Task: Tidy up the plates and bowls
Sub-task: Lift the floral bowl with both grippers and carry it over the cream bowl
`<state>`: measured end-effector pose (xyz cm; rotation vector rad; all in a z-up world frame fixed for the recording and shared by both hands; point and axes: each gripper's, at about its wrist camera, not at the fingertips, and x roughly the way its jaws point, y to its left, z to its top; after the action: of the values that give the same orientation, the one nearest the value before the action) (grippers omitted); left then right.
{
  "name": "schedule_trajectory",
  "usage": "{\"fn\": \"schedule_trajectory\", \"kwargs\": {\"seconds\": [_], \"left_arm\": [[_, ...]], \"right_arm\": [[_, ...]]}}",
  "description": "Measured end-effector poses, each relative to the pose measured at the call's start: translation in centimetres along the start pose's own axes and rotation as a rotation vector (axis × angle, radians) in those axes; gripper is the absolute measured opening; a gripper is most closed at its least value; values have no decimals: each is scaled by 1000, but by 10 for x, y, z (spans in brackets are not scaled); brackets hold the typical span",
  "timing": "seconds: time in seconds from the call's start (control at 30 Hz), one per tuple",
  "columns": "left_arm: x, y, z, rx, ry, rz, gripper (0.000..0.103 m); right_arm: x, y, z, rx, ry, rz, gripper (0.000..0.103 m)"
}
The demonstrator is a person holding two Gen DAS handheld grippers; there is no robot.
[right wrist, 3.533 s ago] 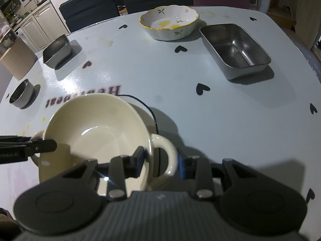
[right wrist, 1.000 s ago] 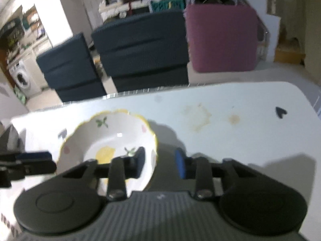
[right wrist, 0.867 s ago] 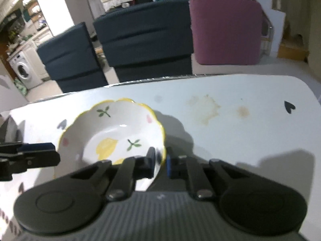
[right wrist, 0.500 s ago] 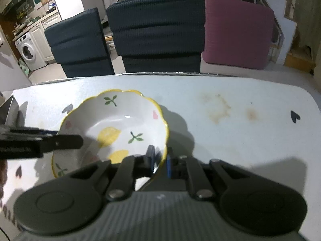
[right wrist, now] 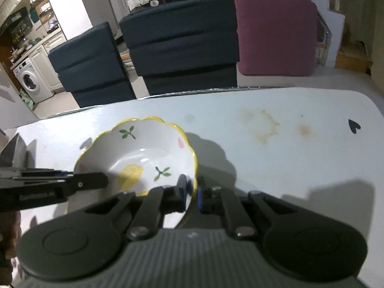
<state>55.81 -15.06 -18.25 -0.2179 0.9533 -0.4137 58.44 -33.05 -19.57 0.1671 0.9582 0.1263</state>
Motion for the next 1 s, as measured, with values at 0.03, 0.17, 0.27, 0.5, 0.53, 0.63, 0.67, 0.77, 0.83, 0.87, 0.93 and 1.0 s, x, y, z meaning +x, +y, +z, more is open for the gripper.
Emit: {"fn": "schedule_trajectory", "kwargs": {"seconds": [0.03,0.17,0.27,0.5,0.53,0.63,0.67,0.77,0.83,0.87,0.93,1.0], "left_arm": [[-5,0,-1,2,-5,8,10],[-25,2,-6,6,-20,17,10],[-45,-2,-8,19,-43,27,9],[-102,-21,-21,46,-92,21,9],[-109,-23,-24,51,-97,21,9],[-137,-30,-36,58,-122,18,10],[-147,-33,-41,58,-132,19,10],[-174,-38,-57,70,-146,23,10],[-191,-41,-68,77,-151,27,10],[-199,-42,-73,78,-156,29,10],[-216,-44,-84,76,-166,31,10],[-232,-46,-96,75,-176,36,10]], "right_arm": [[-2,2,-1,0,-1,6,9],[-11,13,-8,-6,0,22,9],[-23,20,-12,-1,-12,42,9],[-73,38,-21,18,-71,48,9],[-81,40,-23,16,-78,47,9],[-106,47,-30,26,-98,53,9],[-112,50,-33,29,-106,55,9],[-136,61,-45,35,-125,65,9],[-150,68,-56,38,-134,72,9],[-157,71,-61,40,-138,74,9],[-171,80,-70,41,-144,78,9],[-183,87,-78,43,-152,84,9]]}}
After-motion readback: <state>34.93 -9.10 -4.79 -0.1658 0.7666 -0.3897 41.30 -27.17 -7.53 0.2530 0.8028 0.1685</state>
